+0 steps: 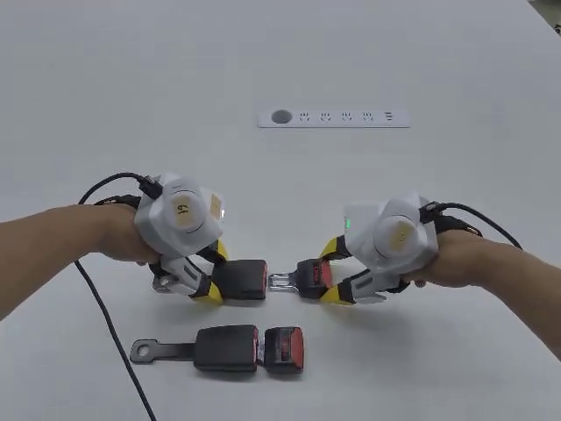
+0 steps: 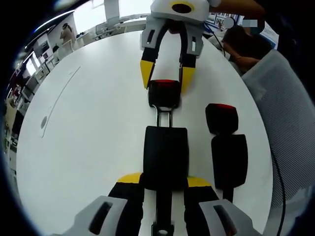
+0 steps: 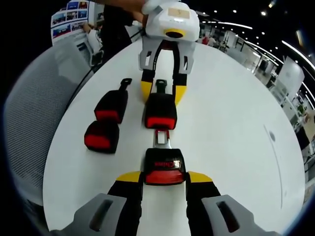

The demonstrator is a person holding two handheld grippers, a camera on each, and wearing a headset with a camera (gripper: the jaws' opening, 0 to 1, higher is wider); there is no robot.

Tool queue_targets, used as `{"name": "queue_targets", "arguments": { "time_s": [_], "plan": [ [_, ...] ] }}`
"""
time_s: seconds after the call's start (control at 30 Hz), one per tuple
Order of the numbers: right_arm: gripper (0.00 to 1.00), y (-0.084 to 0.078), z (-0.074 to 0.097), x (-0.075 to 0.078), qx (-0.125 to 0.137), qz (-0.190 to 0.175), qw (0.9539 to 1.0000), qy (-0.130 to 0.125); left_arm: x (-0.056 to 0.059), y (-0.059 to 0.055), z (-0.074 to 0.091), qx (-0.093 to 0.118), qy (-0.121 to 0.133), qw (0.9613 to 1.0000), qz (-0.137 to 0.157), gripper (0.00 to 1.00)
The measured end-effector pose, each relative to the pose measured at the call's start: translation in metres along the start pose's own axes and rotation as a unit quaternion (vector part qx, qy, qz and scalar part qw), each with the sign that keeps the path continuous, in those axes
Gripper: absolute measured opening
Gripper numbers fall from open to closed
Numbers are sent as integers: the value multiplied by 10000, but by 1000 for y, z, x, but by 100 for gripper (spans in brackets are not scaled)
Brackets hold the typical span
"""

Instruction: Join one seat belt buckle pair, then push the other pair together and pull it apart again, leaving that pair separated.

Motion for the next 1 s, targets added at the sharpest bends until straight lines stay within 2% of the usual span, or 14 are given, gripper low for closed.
{"name": "queue_targets", "arguments": {
  "time_s": [0.53, 0.83, 1.0],
  "plan": [
    [31, 13, -7, -2, 91, 40, 9999, 44, 2, 2, 1, 38, 12, 10000, 60, 32],
    [30, 13, -11, -2, 47, -20, 10000, -2, 2, 1, 1, 64, 18, 9999, 79, 32],
    [30, 12, -10, -4, 141, -100, 9998, -50, 0, -1, -1, 79, 35, 9999, 94, 32]
  ]
}}
Point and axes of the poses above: the centre of the closed fingertips' face, and the gripper's own axes: z roughly backward along the fingers, x roughly to its right, y roughly out of its top, the point moved 9 cm from there along z, roughly backward along the fingers, and after that the axes turned 15 degrees about -x, right-handed, at the moved point
